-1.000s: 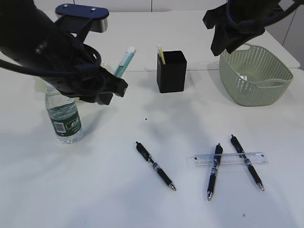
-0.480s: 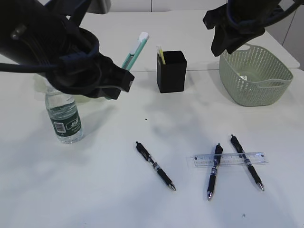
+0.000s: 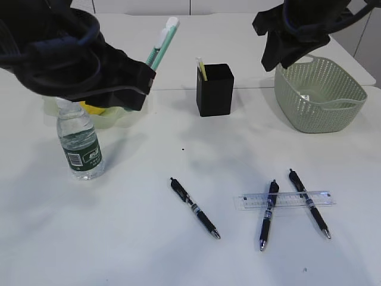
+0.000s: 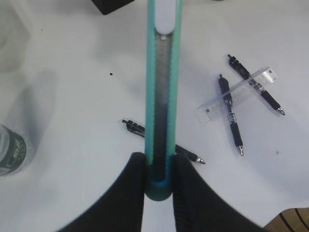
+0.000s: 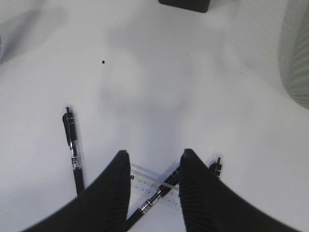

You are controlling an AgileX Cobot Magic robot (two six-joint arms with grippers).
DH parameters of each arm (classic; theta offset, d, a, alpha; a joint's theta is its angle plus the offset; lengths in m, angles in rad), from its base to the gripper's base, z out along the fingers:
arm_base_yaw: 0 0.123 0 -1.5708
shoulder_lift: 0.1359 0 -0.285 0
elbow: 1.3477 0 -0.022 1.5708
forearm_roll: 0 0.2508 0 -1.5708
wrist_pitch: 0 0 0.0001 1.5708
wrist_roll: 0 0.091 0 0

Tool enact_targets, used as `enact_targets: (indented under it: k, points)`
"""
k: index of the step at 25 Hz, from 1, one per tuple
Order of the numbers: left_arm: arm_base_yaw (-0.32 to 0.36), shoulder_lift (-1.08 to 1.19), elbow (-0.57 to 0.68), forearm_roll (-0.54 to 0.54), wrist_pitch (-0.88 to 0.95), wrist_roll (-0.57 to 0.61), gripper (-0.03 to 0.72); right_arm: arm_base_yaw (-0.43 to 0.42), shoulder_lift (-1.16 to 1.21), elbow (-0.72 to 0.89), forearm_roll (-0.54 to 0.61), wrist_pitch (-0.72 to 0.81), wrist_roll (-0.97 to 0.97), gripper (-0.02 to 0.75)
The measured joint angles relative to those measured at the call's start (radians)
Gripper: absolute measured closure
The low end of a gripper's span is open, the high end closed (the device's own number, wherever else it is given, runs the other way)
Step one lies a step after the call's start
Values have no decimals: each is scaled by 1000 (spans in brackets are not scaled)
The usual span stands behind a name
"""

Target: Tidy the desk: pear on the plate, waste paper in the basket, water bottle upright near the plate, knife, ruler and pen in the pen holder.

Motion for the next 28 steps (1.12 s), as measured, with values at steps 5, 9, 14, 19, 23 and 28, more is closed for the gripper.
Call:
enact_targets:
  k: [5, 9, 14, 19, 23, 28]
  points:
    - [0, -2, 2, -3, 0, 0, 596, 0, -27, 0, 11, 6, 0, 479]
    - [0, -2, 2, 1, -4, 0, 596, 0, -77, 6, 67, -2, 0, 479]
    - [0, -2, 2, 8, -22, 0, 596, 0, -121, 113, 276, -70, -37, 479]
    - [0, -2, 2, 13, -28, 0, 596, 0, -137, 232, 462, -169, -55, 475]
    - [0, -2, 2, 15, -30, 0, 596, 0, -152, 298, 591, -213, -92, 458]
    - [0, -2, 2, 16, -30, 0, 596, 0, -209, 340, 699, -280, -129, 454]
